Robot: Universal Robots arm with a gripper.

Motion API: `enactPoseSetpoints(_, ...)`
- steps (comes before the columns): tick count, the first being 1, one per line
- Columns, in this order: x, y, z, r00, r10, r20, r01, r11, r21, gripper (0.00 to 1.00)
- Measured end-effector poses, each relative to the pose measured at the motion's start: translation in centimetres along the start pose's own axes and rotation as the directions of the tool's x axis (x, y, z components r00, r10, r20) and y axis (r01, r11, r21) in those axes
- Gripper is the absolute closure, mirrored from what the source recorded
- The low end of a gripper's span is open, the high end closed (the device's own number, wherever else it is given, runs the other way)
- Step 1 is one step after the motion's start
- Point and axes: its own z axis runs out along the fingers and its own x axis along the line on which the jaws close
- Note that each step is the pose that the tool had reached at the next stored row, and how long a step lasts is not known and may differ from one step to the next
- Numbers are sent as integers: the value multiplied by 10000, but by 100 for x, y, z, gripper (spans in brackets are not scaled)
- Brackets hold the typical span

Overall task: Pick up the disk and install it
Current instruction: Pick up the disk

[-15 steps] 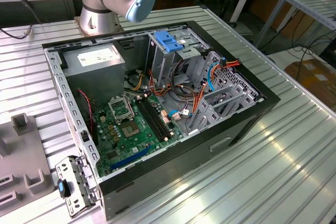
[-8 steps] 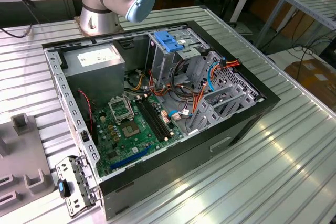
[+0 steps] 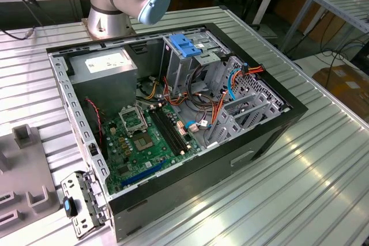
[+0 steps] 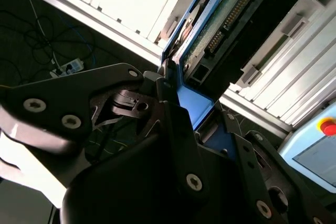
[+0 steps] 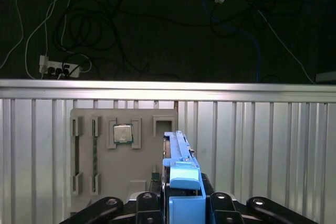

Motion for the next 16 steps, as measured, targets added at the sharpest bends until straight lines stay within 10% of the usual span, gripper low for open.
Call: enactPoseSetpoints(16,-4,-1,-118,10000,0,6,0,10000,-2,63)
